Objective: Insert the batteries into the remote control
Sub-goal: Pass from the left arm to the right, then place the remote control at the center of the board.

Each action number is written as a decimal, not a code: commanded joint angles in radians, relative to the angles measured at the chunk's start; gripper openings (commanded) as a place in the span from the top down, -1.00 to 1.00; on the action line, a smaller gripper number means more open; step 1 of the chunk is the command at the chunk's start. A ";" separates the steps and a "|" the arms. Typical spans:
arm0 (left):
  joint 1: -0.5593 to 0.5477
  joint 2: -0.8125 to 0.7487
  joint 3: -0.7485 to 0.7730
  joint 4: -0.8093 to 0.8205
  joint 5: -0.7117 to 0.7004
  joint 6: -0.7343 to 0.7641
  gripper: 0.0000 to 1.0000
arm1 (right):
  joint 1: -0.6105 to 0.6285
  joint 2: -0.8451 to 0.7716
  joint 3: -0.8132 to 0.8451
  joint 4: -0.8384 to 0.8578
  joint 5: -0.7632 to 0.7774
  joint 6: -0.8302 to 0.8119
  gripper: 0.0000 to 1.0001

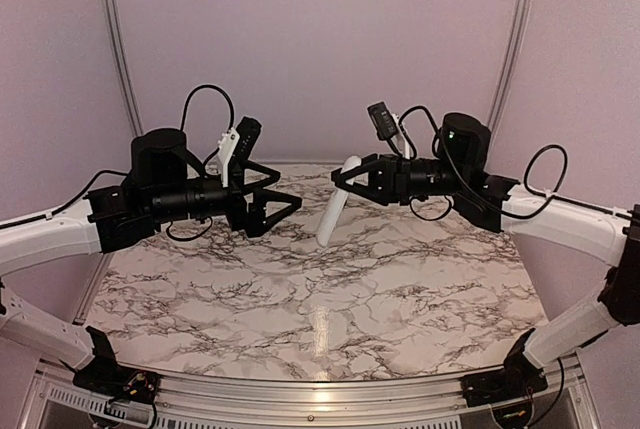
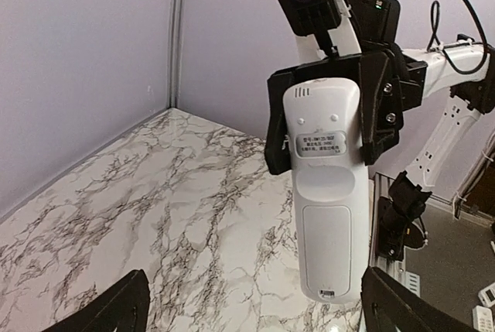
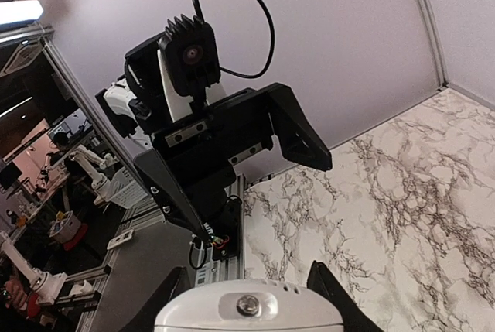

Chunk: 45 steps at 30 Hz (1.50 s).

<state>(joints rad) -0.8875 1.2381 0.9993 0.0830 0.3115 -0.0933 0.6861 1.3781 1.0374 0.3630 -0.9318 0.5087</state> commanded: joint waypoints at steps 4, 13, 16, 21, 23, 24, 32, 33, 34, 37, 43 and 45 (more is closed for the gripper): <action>0.149 0.024 0.012 -0.172 -0.278 -0.164 -0.98 | -0.001 0.170 0.254 -0.617 0.232 -0.248 0.85; 0.268 0.046 -0.002 -0.248 -0.325 -0.246 -0.98 | 0.086 0.508 0.601 -1.112 0.565 -0.428 0.85; 0.275 0.054 -0.010 -0.250 -0.333 -0.247 -0.98 | 0.115 0.607 0.722 -1.226 0.661 -0.466 0.84; 0.277 0.078 -0.025 -0.257 -0.336 -0.242 -0.98 | 0.179 0.775 0.879 -1.418 0.805 -0.536 0.81; 0.277 0.089 -0.029 -0.257 -0.338 -0.239 -0.98 | 0.193 0.839 0.914 -1.453 0.828 -0.548 0.81; 0.277 0.093 -0.032 -0.255 -0.335 -0.236 -0.98 | 0.195 0.858 0.924 -1.459 0.837 -0.547 0.81; 0.277 0.128 -0.047 -0.235 -0.316 -0.226 -0.98 | 0.203 0.982 0.981 -1.499 0.893 -0.547 0.67; 0.277 0.131 -0.047 -0.235 -0.321 -0.226 -0.98 | 0.204 0.993 0.984 -1.500 0.900 -0.547 0.63; 0.277 0.135 -0.047 -0.235 -0.329 -0.225 -0.98 | 0.205 1.006 0.988 -1.502 0.902 -0.547 0.58; 0.278 0.145 -0.047 -0.237 -0.345 -0.226 -0.98 | 0.205 1.042 1.001 -1.507 0.922 -0.548 0.46; 0.283 0.157 -0.046 -0.230 -0.344 -0.228 -0.98 | 0.204 1.100 1.067 -1.510 0.965 -0.546 0.32; 0.284 0.159 -0.045 -0.227 -0.346 -0.229 -0.98 | 0.200 1.113 1.081 -1.505 0.963 -0.546 0.29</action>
<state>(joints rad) -0.6128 1.3830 0.9600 -0.1406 -0.0204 -0.3298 0.8909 2.3909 2.1120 -1.1801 -0.0502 -0.0162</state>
